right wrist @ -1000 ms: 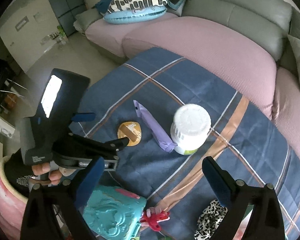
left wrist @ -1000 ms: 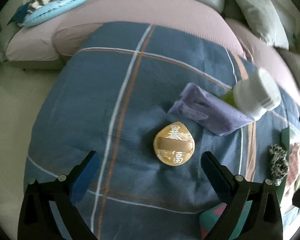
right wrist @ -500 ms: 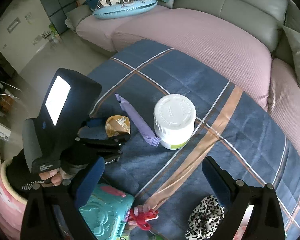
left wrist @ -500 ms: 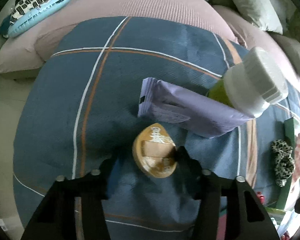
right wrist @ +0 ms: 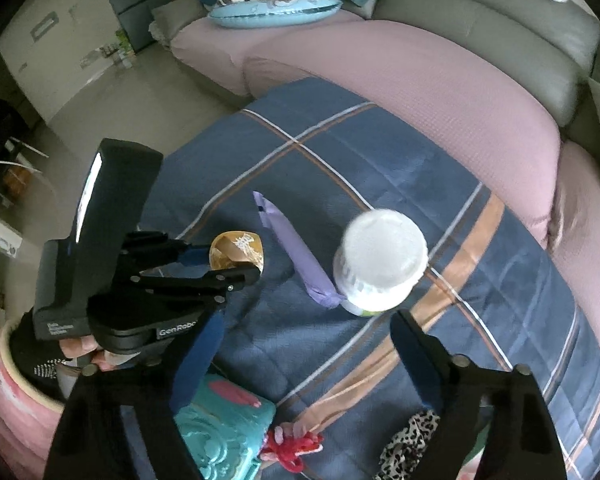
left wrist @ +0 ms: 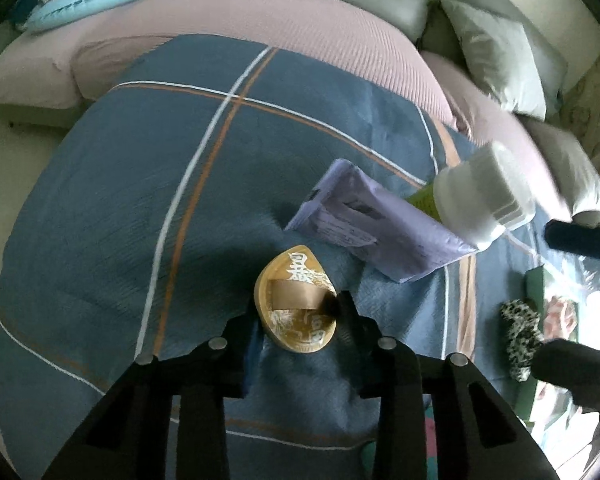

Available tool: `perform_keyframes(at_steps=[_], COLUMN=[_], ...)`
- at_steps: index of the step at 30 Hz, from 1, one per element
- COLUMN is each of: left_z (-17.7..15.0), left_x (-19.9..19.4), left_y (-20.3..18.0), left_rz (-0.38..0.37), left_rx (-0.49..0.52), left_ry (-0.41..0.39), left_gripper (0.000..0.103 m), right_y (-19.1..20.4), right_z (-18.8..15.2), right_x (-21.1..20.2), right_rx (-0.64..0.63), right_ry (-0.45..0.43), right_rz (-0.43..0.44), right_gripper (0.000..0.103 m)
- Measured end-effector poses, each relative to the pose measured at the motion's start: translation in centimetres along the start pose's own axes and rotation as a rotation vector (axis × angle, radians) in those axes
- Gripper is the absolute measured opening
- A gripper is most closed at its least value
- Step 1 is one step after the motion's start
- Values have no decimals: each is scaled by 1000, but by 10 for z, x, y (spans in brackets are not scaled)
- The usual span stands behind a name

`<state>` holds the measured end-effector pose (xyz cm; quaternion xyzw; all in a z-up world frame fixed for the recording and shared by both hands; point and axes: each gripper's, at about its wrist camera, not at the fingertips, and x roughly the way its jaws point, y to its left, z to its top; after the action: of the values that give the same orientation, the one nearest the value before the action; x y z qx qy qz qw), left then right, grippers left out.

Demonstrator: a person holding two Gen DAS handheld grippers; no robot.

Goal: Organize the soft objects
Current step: 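Grasp the gold round pouch with the left gripper, then grasp the lavender packet with the right gripper while the left gripper holds the pouch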

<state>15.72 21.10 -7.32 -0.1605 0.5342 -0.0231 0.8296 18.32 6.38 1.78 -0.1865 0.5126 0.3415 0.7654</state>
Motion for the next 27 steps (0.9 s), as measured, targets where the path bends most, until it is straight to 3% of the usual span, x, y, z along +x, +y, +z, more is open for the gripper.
perform_keyframes(at_steps=[8,12,18,27], left_z=[-11,-18,-28,-31], left_x=[-37,-45,-49,-43], left_y=[35,49,58,59], left_rz=[-57,-67,-68,-81], left_rx=[-119,-176,-216,-233], left_ry=[-82,-108,-128,-126], left_gripper=[36,36,36,36], right_y=[24,38,47,47], right_z=[14,25,37,55], right_x=[7,21,42,67], right_rx=[-97,-152,-198,-234], right_ry=[-8,23,75,135], right_rz=[6,-12,-60,-159], right_gripper=[70,56,48,47])
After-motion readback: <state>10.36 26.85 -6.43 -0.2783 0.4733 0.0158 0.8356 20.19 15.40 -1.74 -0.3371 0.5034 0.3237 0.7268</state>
